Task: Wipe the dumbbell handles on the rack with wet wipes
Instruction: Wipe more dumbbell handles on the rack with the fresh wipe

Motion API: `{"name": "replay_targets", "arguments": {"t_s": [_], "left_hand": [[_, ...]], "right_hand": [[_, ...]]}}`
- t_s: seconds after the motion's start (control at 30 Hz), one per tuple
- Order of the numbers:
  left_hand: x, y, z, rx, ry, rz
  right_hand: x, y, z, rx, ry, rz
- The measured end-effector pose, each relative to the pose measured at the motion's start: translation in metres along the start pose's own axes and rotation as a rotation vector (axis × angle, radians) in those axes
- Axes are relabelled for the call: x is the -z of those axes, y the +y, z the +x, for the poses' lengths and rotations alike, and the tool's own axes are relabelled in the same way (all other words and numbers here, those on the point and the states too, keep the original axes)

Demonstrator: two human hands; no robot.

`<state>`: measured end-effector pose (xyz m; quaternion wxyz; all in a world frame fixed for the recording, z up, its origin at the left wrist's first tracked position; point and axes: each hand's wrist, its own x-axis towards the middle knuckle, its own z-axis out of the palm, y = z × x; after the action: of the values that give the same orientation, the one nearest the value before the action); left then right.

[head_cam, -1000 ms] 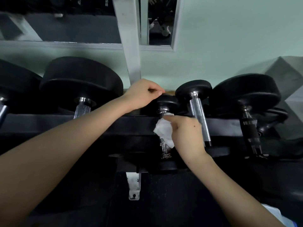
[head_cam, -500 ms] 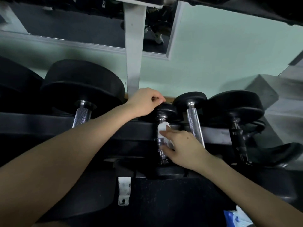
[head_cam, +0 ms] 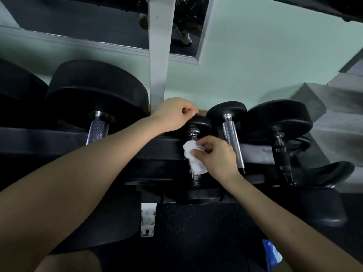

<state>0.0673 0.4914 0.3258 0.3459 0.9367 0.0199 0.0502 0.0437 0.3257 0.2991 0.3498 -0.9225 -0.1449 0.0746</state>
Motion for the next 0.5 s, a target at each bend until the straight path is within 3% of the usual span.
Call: {"name": "replay_targets", "arguments": {"t_s": [0.17,0.23,0.4,0.5], "left_hand": [[0.002,0.003,0.001,0.013,-0.006,-0.038],[0.002,0.004,0.001,0.021,-0.006,-0.061],[0.002,0.003,0.0,0.07,0.004,-0.173],[0.002,0.004,-0.001,0.06,-0.003,-0.155]], "right_hand": [[0.002,0.006,-0.019,0.157,-0.077,-0.245],[0.007,0.006,-0.021,0.203,-0.122,-0.239],[0.015,-0.002,0.016,0.348,0.053,-0.123],[0.0,0.004,0.022,0.424,-0.014,-0.239]]}}
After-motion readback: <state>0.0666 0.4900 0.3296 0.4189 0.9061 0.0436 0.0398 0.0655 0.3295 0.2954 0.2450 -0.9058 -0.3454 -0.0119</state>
